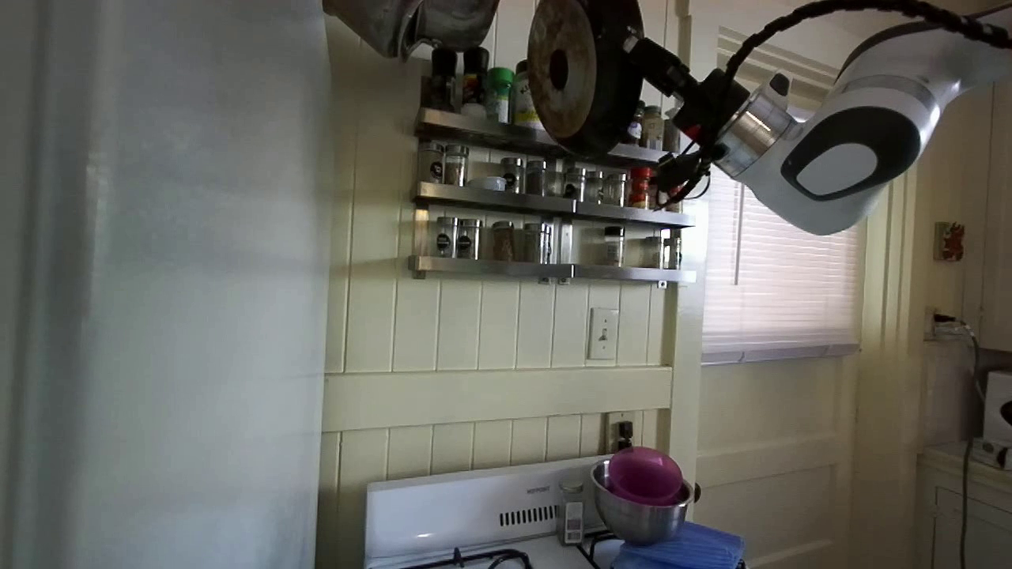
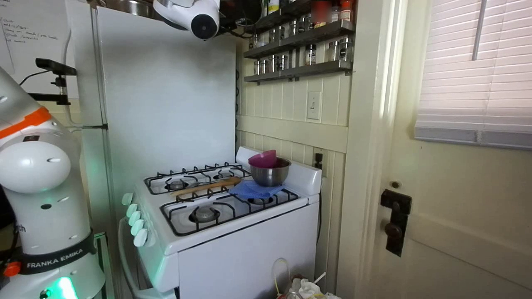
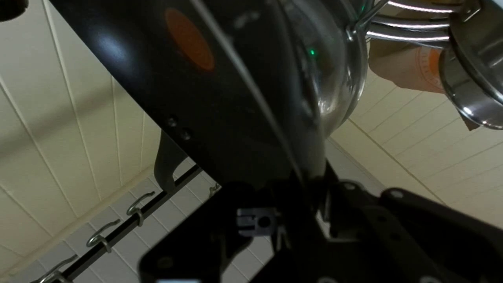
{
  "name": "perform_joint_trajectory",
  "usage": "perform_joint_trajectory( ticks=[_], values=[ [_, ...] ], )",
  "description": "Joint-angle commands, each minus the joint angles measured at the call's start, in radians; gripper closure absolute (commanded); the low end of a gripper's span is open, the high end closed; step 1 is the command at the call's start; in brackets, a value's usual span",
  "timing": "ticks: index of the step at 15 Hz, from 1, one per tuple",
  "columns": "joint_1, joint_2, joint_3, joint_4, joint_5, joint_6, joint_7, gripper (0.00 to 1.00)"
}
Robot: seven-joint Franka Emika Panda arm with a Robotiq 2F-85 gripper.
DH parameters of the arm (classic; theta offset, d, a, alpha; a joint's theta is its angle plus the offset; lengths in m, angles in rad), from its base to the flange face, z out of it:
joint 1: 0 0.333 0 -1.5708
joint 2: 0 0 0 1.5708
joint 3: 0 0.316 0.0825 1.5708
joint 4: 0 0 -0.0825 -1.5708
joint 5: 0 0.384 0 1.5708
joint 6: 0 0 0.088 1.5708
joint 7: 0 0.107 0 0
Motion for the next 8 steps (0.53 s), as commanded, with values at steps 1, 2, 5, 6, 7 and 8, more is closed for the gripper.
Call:
perform_joint_trajectory(
  ticks=[1, 2, 5, 6, 7, 8],
  values=[
    [-0.005, -0.038, 0.004, -0.005, 0.034, 0.019, -0.041, 0.98],
    [-0.006, -0.041, 0.004, -0.007, 0.034, 0.021, -0.043, 0.98],
    [-0.006, -0.046, 0.001, -0.017, 0.04, 0.028, -0.042, 0.98],
    [-0.006, -0.048, 0.002, -0.019, 0.043, 0.032, -0.043, 0.98],
    [-0.005, -0.048, 0.001, -0.023, 0.049, 0.033, -0.04, 0.98],
    [-0.005, -0.047, 0.001, -0.026, 0.051, 0.032, -0.038, 0.98]
  ],
)
